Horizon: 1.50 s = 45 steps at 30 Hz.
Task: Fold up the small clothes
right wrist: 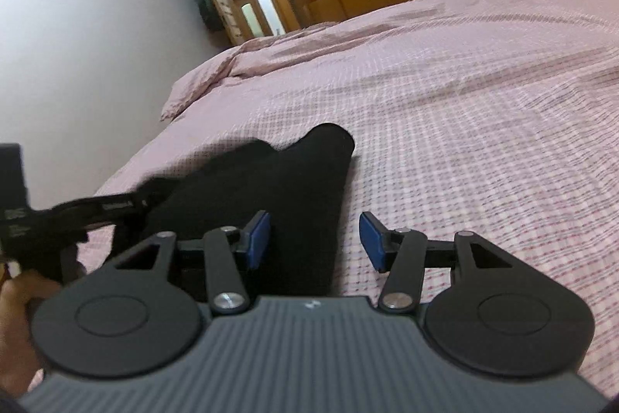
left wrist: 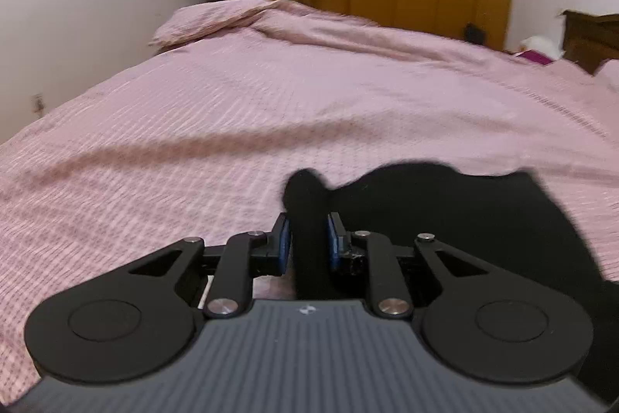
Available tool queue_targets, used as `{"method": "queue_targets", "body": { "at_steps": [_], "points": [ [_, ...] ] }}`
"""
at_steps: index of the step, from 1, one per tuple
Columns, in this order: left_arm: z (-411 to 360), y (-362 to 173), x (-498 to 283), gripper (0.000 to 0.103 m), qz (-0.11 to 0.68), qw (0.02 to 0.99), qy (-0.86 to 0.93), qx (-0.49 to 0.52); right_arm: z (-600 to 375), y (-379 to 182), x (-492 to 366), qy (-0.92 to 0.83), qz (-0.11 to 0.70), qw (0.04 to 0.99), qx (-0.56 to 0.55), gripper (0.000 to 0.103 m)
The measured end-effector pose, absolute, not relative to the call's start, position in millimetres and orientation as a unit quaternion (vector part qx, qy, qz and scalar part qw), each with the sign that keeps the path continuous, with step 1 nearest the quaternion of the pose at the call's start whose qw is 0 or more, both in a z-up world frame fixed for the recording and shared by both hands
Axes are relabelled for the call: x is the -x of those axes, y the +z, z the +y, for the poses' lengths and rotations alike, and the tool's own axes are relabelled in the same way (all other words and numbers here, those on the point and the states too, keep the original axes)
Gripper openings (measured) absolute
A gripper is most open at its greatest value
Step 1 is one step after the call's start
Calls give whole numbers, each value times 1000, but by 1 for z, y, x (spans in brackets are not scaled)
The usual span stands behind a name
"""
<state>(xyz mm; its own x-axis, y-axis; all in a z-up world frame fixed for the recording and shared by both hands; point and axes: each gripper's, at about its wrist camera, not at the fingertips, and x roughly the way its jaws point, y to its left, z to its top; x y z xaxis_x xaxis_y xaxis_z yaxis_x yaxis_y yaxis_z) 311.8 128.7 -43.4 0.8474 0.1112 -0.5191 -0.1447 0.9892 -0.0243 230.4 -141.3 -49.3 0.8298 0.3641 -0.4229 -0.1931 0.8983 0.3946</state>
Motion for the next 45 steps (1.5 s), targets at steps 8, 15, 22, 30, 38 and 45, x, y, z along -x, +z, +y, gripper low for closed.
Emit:
{"method": "queue_targets", "body": {
  "at_steps": [8,15,22,30,38,45],
  "points": [
    [137,-24,-292,25,272,960,55,43,-136,-42,-225,148,247,946,-146,54],
    [129,7,-237,55,289,956,5,53,-123,-27,-198,173,223,954,-98,54],
    [126,-19,-219,56,348,937,11,40,-114,-31,-179,190,242,947,-89,54],
    [142,-42,-212,68,368,928,35,48,-104,-43,-170,200,267,939,-81,54],
    [146,-39,-211,68,376,924,43,63,-110,-46,-170,201,285,933,-89,57],
    [147,-25,-209,68,376,922,45,86,-132,-31,-171,176,270,937,-135,65]
  ]
}}
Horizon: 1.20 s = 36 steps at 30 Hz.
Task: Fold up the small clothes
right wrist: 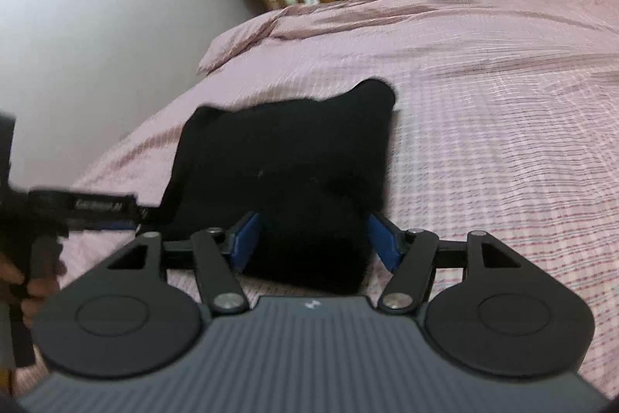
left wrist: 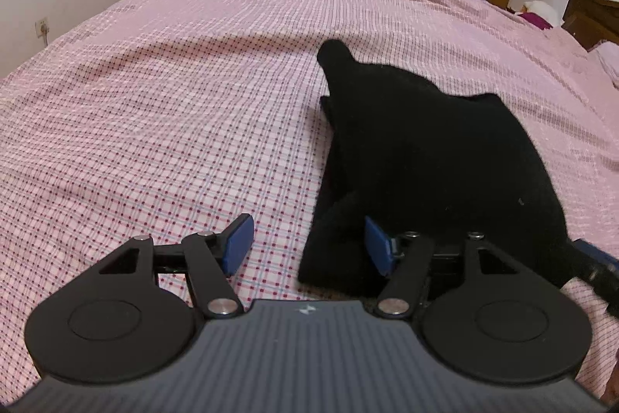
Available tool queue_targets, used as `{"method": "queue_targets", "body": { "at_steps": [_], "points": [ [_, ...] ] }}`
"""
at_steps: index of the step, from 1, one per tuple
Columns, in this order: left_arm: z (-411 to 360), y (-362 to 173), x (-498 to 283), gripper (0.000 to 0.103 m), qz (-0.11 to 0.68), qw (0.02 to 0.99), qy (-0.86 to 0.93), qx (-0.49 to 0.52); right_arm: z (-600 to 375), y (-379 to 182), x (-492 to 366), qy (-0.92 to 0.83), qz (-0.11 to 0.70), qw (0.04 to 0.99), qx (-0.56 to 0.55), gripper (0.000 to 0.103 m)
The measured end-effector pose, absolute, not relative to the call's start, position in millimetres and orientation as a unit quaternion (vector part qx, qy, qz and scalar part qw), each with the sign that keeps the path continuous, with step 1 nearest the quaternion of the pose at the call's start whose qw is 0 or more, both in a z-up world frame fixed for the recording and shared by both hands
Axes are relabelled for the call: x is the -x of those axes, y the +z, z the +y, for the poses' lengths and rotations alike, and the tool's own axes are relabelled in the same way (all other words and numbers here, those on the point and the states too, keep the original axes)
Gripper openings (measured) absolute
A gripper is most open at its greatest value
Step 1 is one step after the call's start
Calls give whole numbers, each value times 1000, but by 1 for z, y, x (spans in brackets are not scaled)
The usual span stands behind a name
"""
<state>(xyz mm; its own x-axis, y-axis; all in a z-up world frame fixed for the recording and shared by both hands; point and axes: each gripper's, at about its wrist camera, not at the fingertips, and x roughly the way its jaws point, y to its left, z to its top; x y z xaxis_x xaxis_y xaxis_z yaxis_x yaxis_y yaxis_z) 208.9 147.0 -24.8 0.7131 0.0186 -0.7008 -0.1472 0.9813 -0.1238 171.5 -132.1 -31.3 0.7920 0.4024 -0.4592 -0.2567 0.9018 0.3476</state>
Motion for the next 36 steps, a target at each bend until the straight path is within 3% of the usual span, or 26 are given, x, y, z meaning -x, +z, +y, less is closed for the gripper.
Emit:
{"method": "queue_targets", "body": {
  "at_steps": [9,13,15,20,27,36],
  "points": [
    [148,-19,-226,70,382,916,26,117,-150,-21,-204,171,253,937,-172,66],
    [148,-19,-236,71,383,916,24,112,-151,-29,-231,192,292,918,-187,67],
    [147,-19,-241,80,385,916,19,111,-151,-34,-242,195,308,910,-196,67],
    [143,-22,-252,83,386,918,9,92,-154,-48,-270,216,352,879,-237,67],
    [149,-31,-258,85,392,914,-5,109,-154,-63,-289,239,378,857,-255,81],
    [153,-37,-259,86,391,911,-15,126,-157,-68,-290,253,376,851,-265,82]
  ]
}}
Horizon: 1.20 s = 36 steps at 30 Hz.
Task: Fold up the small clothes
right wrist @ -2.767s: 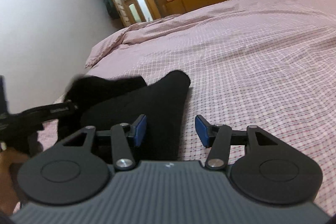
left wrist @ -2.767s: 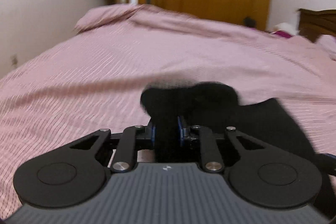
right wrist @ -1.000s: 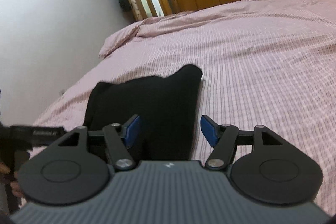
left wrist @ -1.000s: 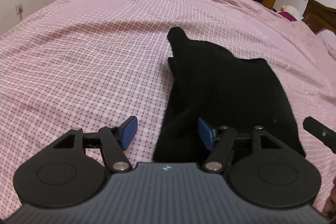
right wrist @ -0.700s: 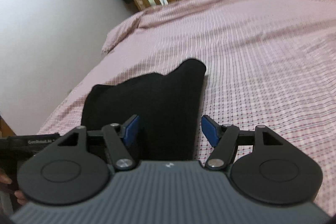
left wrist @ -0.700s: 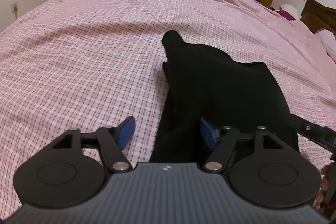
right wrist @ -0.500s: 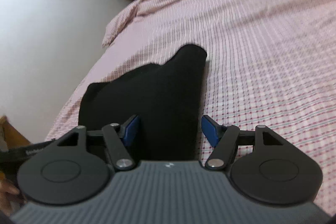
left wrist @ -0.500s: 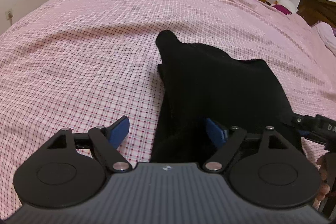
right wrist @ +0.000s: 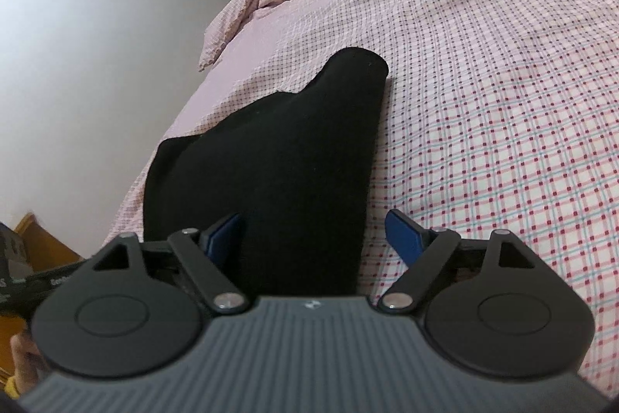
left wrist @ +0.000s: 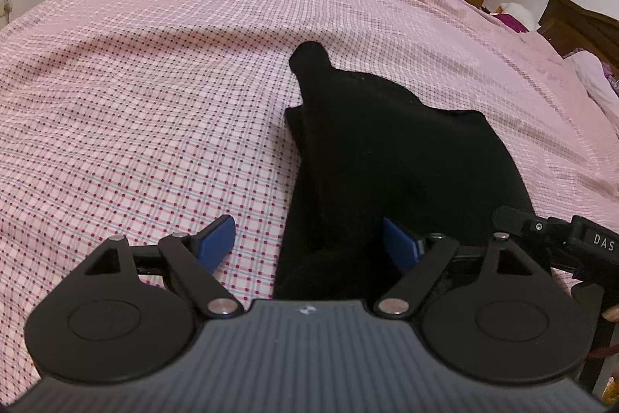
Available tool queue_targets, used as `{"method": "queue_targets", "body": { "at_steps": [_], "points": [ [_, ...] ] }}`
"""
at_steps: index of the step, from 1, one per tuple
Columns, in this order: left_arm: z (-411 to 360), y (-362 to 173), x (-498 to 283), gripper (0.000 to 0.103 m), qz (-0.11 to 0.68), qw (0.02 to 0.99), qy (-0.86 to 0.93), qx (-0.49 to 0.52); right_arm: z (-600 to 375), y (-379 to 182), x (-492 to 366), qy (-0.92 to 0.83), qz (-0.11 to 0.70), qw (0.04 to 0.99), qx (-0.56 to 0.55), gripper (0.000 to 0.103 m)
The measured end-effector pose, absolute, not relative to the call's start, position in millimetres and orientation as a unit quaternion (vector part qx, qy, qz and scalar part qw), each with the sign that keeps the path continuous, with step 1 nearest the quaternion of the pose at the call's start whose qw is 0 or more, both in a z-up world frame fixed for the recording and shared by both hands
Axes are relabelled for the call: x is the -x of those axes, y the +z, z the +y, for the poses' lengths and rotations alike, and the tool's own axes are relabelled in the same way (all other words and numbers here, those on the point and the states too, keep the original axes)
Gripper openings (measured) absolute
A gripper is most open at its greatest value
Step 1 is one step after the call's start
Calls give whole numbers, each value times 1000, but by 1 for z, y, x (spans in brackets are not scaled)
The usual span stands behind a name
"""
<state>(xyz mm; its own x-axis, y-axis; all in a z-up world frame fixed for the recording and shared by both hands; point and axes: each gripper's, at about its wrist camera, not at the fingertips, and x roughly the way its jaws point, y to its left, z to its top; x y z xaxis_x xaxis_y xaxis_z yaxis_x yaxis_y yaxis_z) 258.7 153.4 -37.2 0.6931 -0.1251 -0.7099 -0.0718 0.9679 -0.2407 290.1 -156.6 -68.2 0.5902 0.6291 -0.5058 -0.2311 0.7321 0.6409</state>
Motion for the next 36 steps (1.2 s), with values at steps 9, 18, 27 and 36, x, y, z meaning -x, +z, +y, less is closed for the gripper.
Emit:
{"method": "queue_targets", "body": {
  "at_steps": [9,18,27,36],
  "points": [
    [155,-40,-260,88,391,911,-20,129,-157,-67,-293,263,381,845,-270,85],
    [157,-45,-263,91,396,908,-26,137,-150,-67,-303,282,388,834,-271,85],
    [161,-49,-266,92,394,907,-39,141,-138,-68,-311,298,382,833,-266,82],
    [172,-62,-267,47,394,871,-134,260,-146,-70,-314,289,378,826,-304,47]
  ]
}}
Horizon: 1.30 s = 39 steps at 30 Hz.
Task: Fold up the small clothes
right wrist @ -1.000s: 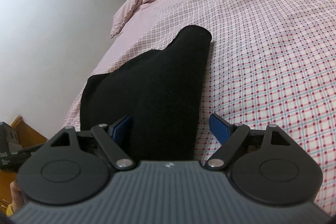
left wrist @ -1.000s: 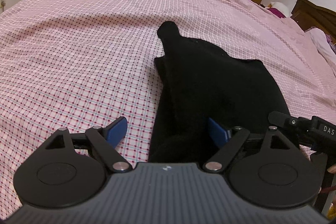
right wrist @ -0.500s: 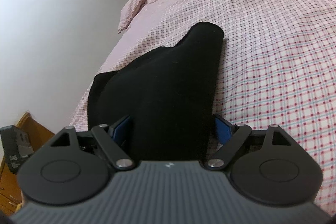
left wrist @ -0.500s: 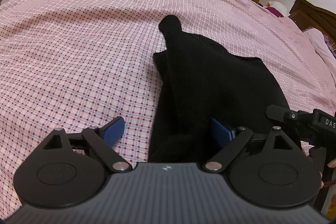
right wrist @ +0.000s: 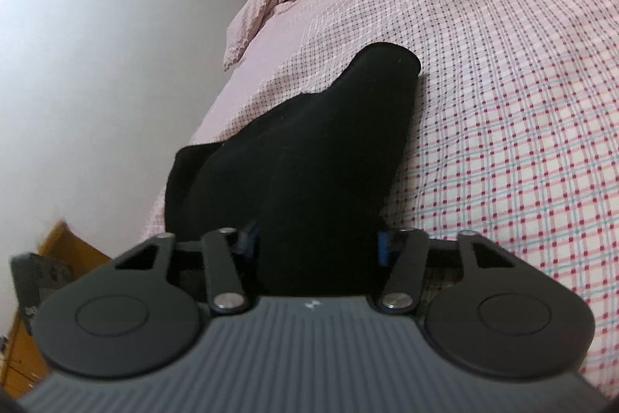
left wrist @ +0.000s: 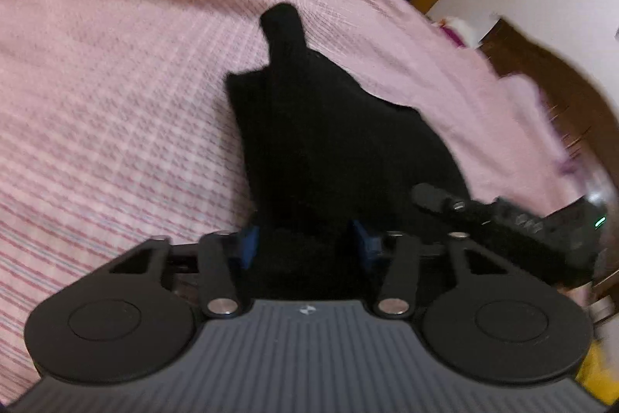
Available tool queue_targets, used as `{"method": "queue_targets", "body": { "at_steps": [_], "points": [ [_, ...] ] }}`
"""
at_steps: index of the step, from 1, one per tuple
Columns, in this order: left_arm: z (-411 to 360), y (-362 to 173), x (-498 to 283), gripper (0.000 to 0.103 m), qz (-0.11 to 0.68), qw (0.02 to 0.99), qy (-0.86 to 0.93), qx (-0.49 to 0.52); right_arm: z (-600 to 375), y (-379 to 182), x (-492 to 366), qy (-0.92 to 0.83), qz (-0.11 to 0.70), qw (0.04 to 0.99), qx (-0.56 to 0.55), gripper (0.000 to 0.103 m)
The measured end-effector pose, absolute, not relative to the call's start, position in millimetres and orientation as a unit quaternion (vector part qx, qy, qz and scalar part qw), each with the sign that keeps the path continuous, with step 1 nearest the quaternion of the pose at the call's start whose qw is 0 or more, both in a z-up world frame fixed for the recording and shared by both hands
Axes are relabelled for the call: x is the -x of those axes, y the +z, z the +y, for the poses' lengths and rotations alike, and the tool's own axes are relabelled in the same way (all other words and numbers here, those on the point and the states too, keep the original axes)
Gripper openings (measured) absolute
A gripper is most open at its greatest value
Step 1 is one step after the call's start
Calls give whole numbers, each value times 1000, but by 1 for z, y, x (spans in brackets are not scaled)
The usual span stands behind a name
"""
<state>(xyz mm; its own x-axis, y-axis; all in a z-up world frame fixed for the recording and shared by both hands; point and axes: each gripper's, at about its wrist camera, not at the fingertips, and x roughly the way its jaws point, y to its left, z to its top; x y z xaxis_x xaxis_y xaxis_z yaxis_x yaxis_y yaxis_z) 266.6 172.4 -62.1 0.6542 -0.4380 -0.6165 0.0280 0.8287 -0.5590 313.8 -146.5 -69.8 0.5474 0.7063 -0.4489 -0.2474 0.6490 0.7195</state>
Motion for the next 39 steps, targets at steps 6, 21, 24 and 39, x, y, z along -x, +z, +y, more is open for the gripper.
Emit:
{"method": "queue_targets", "body": {
  "at_steps": [6,21,24,39],
  "points": [
    [180,-58,-256,35,379,863,-155,296,-147,-47,-303,283,369,828,-312,39],
    [112,-30,-168,31,386,845,-228,292,-203,5,-221,270,395,824,-303,36],
    [90,-29,-148,31,397,840,-240,282,-226,6,-202,262,408,815,-317,36],
    [13,-20,-97,48,400,899,-145,104,-246,-44,-168,202,392,866,-234,49]
  ]
}}
